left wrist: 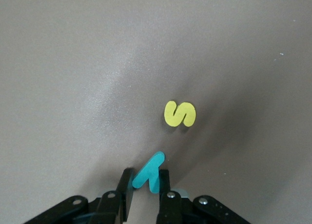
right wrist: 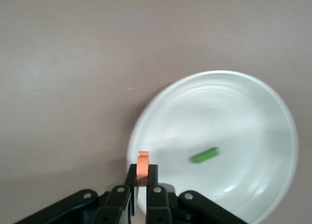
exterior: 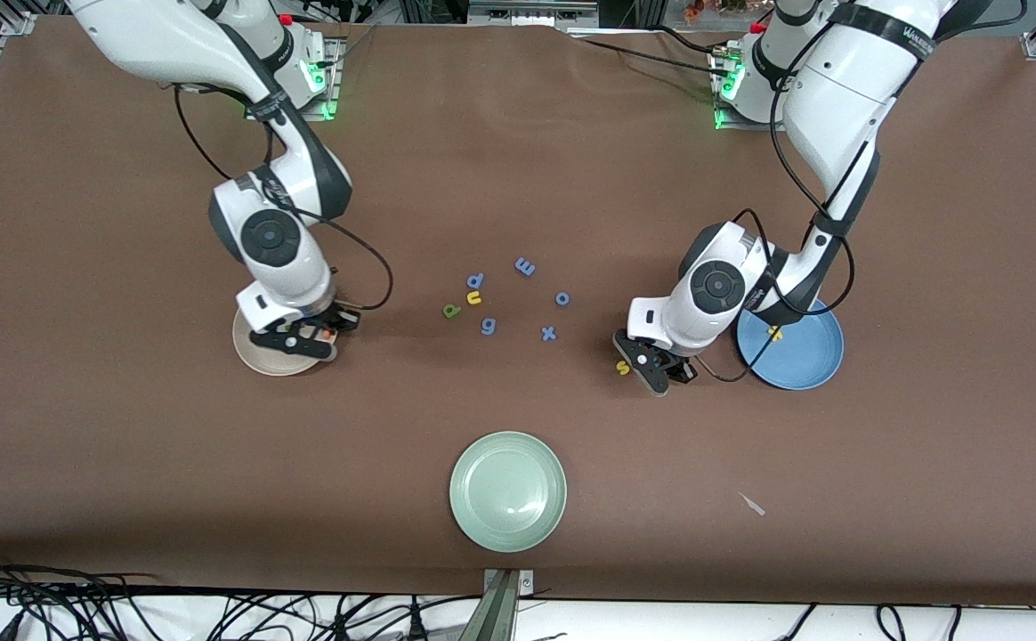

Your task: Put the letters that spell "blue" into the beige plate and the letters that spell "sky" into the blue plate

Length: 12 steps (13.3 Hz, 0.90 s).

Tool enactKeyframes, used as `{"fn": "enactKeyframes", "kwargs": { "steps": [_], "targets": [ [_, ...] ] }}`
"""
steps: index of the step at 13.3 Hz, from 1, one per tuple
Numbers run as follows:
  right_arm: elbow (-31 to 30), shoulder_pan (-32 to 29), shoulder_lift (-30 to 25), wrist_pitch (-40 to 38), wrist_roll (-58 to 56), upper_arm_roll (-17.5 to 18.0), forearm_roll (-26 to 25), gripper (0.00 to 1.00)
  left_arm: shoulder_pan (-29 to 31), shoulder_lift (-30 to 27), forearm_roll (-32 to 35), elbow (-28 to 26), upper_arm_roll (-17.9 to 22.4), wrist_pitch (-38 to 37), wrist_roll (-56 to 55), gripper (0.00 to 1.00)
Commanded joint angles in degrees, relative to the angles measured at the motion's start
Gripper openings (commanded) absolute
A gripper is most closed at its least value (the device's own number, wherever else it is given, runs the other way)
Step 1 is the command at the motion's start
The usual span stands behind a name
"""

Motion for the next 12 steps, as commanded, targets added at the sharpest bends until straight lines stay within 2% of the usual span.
{"fn": "enactKeyframes", "kwargs": {
  "steps": [1, 3, 4, 6, 8, 9, 12],
  "targets": [
    [-6.2, -0.4, -3.0, 2.2, -2.9, -0.7, 0.3, 0.16, 1.0, -2.6, 1.7, 0.0, 0.2, -3.0, 0.4, 0.01],
    [-9.6, -0.5, -3.2, 6.7, -2.9, -1.6, 0.3, 0.56, 1.7, -5.8, 1.7, 0.4, 0.4, -8.3, 0.4, 0.01],
    [-10.0, -0.5, -3.3, 7.5, -2.5, -1.6, 0.3, 0.65, 2.0, -7.0, 1.7, 1.3, 0.7, -11.5, 0.4, 0.01],
    [-9.5, -0.4, -3.2, 7.4, 0.7, -1.0, 1.5, 0.67, 4.5, -8.8, 1.7, 2.0, 0.8, -17.8, 0.6, 0.01],
    [-5.6, -0.3, -1.4, 7.1, 8.4, 3.6, 5.3, 0.67, 7.4, -9.4, 2.7, 1.2, 1.1, -23.0, 0.8, 0.01],
    [-3.3, -0.2, 0.1, 6.7, 13.2, 5.5, 6.0, 0.67, 10.2, -9.8, 4.8, 0.7, 0.6, -23.8, 1.3, 0.01],
    [1.5, 1.2, 4.9, 6.7, 25.8, 8.8, 5.9, 0.67, 13.4, -9.7, 5.4, -1.2, 0.9, -25.0, 3.0, 0.04]
  ]
}}
